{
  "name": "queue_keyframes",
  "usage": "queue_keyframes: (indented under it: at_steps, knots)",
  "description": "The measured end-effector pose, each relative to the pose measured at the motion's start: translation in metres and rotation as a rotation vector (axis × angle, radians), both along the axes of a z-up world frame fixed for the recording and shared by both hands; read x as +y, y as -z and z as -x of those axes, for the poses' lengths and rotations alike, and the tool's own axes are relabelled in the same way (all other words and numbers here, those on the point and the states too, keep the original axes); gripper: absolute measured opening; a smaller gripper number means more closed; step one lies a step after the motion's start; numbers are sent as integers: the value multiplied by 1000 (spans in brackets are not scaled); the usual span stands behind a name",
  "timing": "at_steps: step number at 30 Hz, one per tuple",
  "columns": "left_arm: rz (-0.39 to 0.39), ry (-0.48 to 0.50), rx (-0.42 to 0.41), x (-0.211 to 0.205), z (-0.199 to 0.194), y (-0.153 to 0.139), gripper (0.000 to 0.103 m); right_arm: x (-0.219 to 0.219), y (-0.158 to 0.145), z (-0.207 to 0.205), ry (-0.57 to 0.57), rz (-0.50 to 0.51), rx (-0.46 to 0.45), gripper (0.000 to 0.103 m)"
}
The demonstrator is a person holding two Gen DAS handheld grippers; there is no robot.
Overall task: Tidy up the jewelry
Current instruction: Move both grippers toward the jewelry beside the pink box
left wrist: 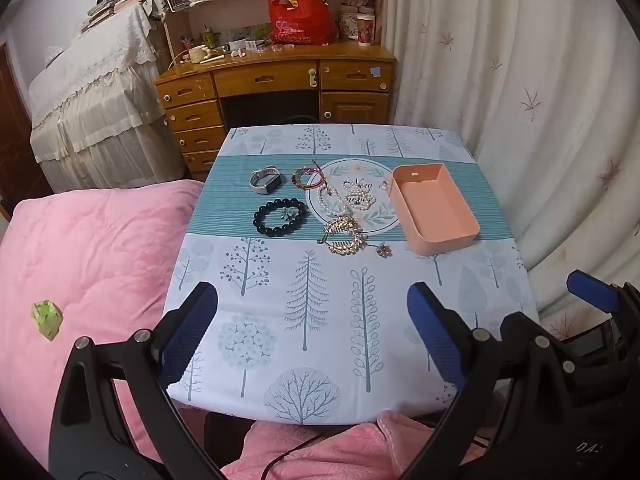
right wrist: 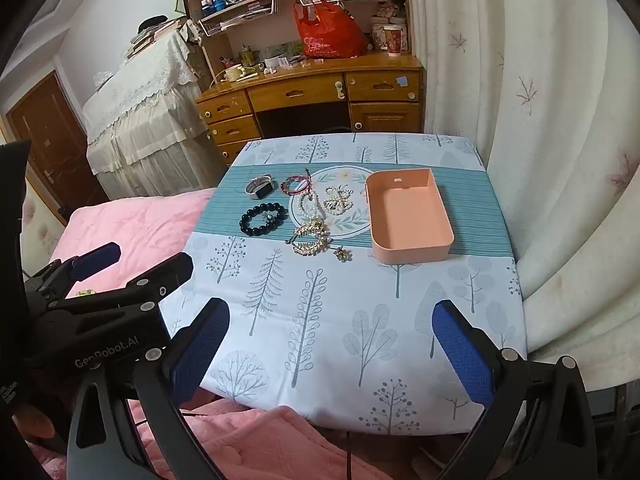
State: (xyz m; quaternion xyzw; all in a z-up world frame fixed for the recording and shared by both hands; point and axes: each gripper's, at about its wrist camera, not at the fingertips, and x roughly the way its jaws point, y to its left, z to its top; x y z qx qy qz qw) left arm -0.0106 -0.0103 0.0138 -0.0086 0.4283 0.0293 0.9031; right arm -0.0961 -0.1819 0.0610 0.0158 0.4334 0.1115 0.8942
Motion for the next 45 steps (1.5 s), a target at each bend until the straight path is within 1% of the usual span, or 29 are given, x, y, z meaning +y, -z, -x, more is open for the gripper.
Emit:
queue_keyframes:
  at_steps: [20, 27, 30, 31, 34, 35, 38, 42, 44, 45]
  knots:
    - [-3, -2, 3, -1, 4, 1, 93, 1, 2, -2, -1, -1, 2, 102]
    - [-1, 0, 3, -2, 0, 1, 93, 7, 10, 2, -2, 1, 0, 102]
    - [-2, 0, 2, -1, 2, 0, 93, 1, 5, -4, -4, -4, 2, 102]
    - [-2, -1, 2, -1, 3, 0, 93, 6, 12, -7, -5, -5, 3, 102]
    - [-3, 0, 5, 0, 6, 0, 93, 5, 10, -7, -4, 2, 4, 102]
    - [-1, 2, 5, -2, -1, 1, 93, 4, 10, -7, -5, 4, 3, 102]
    - [12, 7, 16, 0, 0, 2, 93, 3, 9, -8, -10, -6, 10, 102]
    - [55, 24, 53, 9, 7, 14, 93, 0, 15, -16, -8, -47, 9, 102]
    - [75, 21, 88, 14, -1, 28, 93, 1, 23, -18, 11, -47, -19, 102]
    - [69, 13, 102, 17, -2, 35, 93, 4, 30, -20, 18, -33, -25, 102]
